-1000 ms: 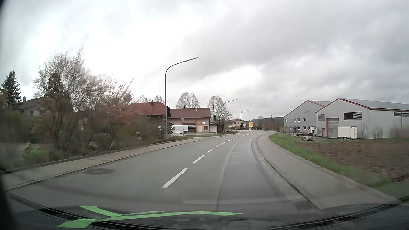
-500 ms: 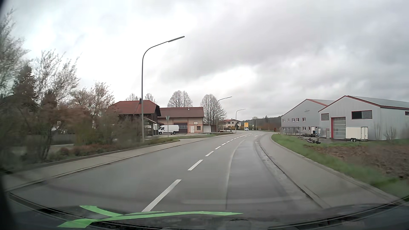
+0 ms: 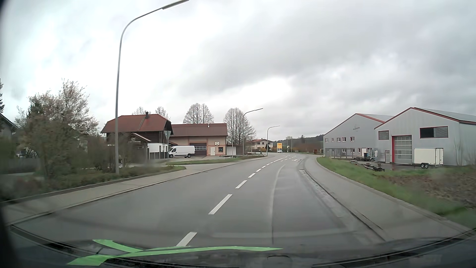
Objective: Follow the waypoints while adhering to traffic rules and regulations
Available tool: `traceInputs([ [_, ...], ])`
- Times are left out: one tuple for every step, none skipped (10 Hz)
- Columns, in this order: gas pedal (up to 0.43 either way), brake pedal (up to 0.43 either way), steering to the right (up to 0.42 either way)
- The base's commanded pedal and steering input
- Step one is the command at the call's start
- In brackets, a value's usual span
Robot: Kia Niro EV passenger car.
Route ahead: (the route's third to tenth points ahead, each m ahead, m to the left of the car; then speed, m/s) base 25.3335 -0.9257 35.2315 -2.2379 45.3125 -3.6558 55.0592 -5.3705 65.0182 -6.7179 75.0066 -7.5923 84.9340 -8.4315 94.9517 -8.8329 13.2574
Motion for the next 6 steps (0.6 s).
traceInputs([
  [0.130, 0.000, 0.024],
  [0.130, 0.000, 0.027],
  [0.130, 0.000, 0.029],
  [0.130, 0.000, 0.029],
  [0.130, 0.000, 0.029],
  [0.118, 0.000, 0.029],
])
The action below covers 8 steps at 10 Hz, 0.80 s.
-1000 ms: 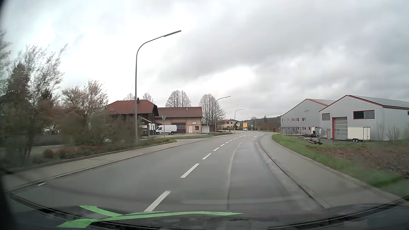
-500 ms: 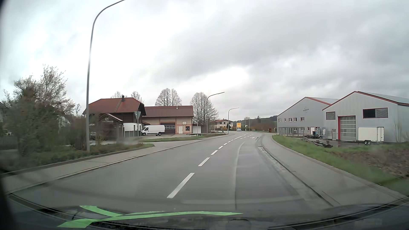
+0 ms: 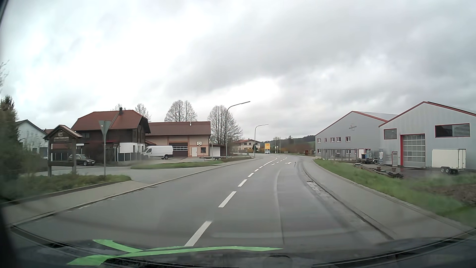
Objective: Follow the waypoints while adhering to traffic rules and regulations
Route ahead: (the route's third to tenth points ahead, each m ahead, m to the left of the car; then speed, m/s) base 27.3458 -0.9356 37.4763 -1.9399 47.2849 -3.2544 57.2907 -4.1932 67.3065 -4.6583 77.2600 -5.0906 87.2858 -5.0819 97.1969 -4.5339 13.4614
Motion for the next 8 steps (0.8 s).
traceInputs([
  [0.110, 0.000, 0.029],
  [0.110, 0.000, 0.028],
  [0.098, 0.000, 0.028],
  [0.098, 0.000, 0.028],
  [0.098, 0.000, 0.028],
  [0.098, 0.000, 0.028],
  [0.098, 0.000, 0.028],
  [0.098, 0.000, 0.028],
])
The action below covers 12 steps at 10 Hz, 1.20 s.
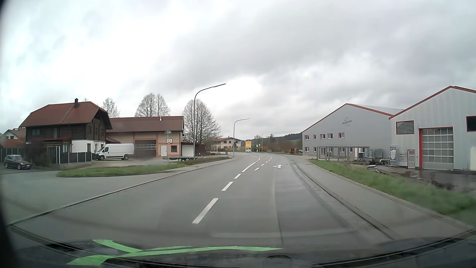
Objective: Follow the waypoints while adhering to traffic rules and regulations
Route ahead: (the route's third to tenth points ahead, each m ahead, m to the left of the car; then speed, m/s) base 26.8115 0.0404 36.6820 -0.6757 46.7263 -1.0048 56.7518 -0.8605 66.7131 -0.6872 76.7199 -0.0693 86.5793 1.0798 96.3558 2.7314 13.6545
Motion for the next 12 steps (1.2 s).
traceInputs([
  [0.098, 0.000, 0.027],
  [0.098, 0.000, 0.025],
  [0.098, 0.000, 0.023],
  [0.098, 0.000, 0.022],
  [0.098, 0.000, 0.021],
  [0.098, 0.000, 0.021],
  [0.098, 0.000, 0.021],
  [0.087, 0.000, 0.020],
  [0.067, 0.000, 0.018],
  [0.059, 0.000, 0.012],
  [0.059, 0.000, 0.009],
  [0.059, 0.000, 0.008],
])
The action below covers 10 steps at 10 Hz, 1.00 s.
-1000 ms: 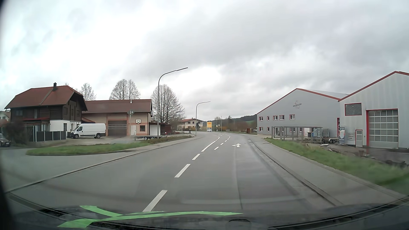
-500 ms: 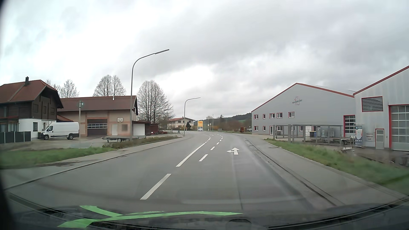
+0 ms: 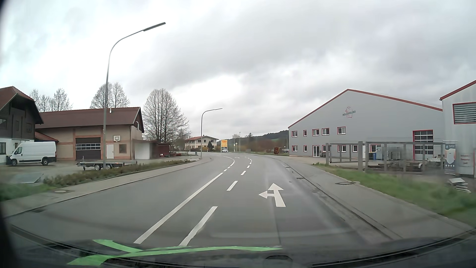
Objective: Follow the waypoints while adhering to traffic rules and regulations
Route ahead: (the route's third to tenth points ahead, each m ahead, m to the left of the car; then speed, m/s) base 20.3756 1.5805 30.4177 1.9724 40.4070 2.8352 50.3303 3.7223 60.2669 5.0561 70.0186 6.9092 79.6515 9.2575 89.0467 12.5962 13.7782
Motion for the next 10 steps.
traceInputs([
  [0.067, 0.000, 0.008],
  [0.079, 0.000, 0.009],
  [0.098, 0.000, 0.009],
  [0.098, 0.000, 0.009],
  [0.098, 0.000, 0.009],
  [0.098, 0.000, 0.008],
  [0.098, 0.000, 0.007],
  [0.098, 0.000, 0.005],
  [0.087, 0.000, 0.003],
  [0.087, 0.000, 0.002],
])
